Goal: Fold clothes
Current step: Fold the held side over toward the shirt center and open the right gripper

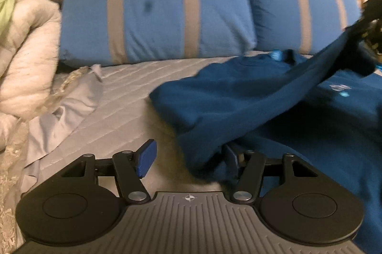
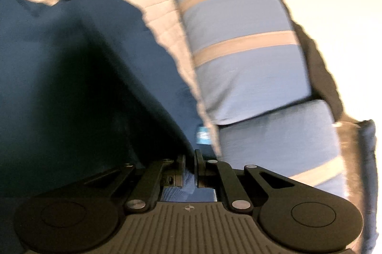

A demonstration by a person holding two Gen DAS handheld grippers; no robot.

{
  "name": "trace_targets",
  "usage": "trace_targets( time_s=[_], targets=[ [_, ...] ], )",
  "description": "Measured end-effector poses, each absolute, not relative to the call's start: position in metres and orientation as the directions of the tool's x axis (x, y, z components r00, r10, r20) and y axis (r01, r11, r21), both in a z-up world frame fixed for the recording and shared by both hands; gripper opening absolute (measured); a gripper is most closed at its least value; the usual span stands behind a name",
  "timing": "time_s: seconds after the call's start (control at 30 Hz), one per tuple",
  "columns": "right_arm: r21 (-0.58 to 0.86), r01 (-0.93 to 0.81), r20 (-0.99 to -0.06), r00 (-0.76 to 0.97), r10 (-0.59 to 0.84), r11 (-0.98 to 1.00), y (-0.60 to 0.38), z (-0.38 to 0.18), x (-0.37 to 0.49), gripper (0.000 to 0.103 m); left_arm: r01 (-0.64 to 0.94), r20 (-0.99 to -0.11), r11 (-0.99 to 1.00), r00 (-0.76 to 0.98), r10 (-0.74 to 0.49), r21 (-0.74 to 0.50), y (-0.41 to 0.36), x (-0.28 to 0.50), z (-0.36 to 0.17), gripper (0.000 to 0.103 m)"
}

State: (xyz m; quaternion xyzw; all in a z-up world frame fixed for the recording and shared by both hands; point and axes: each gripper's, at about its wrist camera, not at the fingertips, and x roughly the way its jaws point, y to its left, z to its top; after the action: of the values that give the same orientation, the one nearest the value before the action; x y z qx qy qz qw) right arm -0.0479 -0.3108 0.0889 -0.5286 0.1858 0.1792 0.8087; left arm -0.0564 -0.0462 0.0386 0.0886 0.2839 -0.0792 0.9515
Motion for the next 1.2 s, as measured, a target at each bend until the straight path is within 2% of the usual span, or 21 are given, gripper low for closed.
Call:
trace_targets(
  time_s=[0.13, 0.17, 0.23, 0.27, 0.3, 0.37, 0.5, 0.57, 0.67, 0.77, 0.93, 1.0, 1.03, 1.1, 1.17, 1.2],
  targets=[
    [-0.832, -0.378, -0.391, 0.919, 0.053, 0.406, -0.321, 0.109, -0.042, 0.008, 0.190, -0.566, 0.969, 0.821, -0.069, 0.158, -0.050, -0.046, 0.039, 0.057],
    [-0.848, -0.335, -0.352, 0.935, 0.035, 0.410, -0.325, 0.114, -0.040, 0.008, 0.196, -0.565, 0.964, 0.823, -0.063, 0.178, -0.052, -0.045, 0.041, 0.049],
    [-0.881, -0.247, -0.271, 0.963, -0.003, 0.402, -0.334, 0.122, -0.039, 0.008, 0.236, -0.550, 0.944, 0.832, -0.073, 0.232, -0.061, -0.049, 0.046, 0.041],
    [-0.888, -0.242, -0.268, 0.963, -0.013, 0.391, -0.338, 0.122, -0.043, 0.008, 0.254, -0.543, 0.930, 0.836, -0.073, 0.266, -0.067, -0.052, 0.048, 0.029],
    [-0.891, -0.250, -0.278, 0.960, -0.021, 0.380, -0.343, 0.122, -0.047, 0.008, 0.268, -0.546, 0.917, 0.835, -0.068, 0.295, -0.072, -0.054, 0.049, 0.018],
    [-0.879, -0.299, -0.335, 0.942, -0.035, 0.372, -0.350, 0.117, -0.055, 0.008, 0.293, -0.563, 0.892, 0.825, -0.055, 0.343, -0.082, -0.055, 0.048, 0.010],
    [-0.713, -0.535, -0.609, 0.793, -0.021, 0.453, -0.368, 0.087, -0.067, 0.008, 0.321, -0.599, 0.858, 0.801, -0.020, 0.401, -0.090, -0.053, 0.037, 0.010],
    [-0.608, -0.608, -0.703, 0.711, 0.009, 0.511, -0.377, 0.071, -0.070, 0.008, 0.327, -0.610, 0.855, 0.792, -0.015, 0.403, -0.090, -0.052, 0.035, 0.010],
    [-0.552, -0.604, -0.724, 0.689, 0.030, 0.575, -0.385, 0.063, -0.073, 0.008, 0.332, -0.617, 0.850, 0.787, -0.011, 0.408, -0.091, -0.051, 0.034, 0.010],
    [-0.582, -0.551, -0.678, 0.735, 0.017, 0.598, -0.386, 0.076, -0.075, 0.008, 0.326, -0.611, 0.849, 0.792, -0.005, 0.416, -0.092, -0.050, 0.035, 0.010],
    [-0.775, -0.447, -0.518, 0.854, -0.044, 0.446, -0.364, 0.095, -0.114, 0.009, 0.305, -0.594, 0.853, 0.804, 0.007, 0.424, -0.095, -0.050, 0.039, 0.013],
    [-0.822, -0.416, -0.471, 0.881, -0.053, 0.389, -0.357, 0.091, -0.132, 0.019, 0.303, -0.606, 0.857, 0.795, 0.013, 0.417, -0.094, -0.049, 0.038, 0.019],
    [-0.817, -0.432, -0.486, 0.872, -0.052, 0.383, -0.359, 0.081, -0.138, 0.024, 0.303, -0.615, 0.860, 0.788, 0.016, 0.411, -0.093, -0.049, 0.038, 0.023],
    [-0.763, -0.494, -0.560, 0.827, -0.045, 0.417, -0.368, 0.061, -0.143, 0.051, 0.308, -0.635, 0.870, 0.772, 0.008, 0.385, -0.089, -0.051, 0.041, 0.048],
    [-0.702, -0.533, -0.619, 0.784, -0.035, 0.473, -0.382, 0.044, -0.151, 0.055, 0.315, -0.642, 0.885, 0.767, -0.025, 0.342, -0.083, -0.061, 0.049, 0.053],
    [-0.684, -0.531, -0.631, 0.775, -0.039, 0.500, -0.391, 0.039, -0.152, 0.055, 0.321, -0.641, 0.892, 0.766, -0.047, 0.318, -0.079, -0.067, 0.054, 0.059]
  ],
)
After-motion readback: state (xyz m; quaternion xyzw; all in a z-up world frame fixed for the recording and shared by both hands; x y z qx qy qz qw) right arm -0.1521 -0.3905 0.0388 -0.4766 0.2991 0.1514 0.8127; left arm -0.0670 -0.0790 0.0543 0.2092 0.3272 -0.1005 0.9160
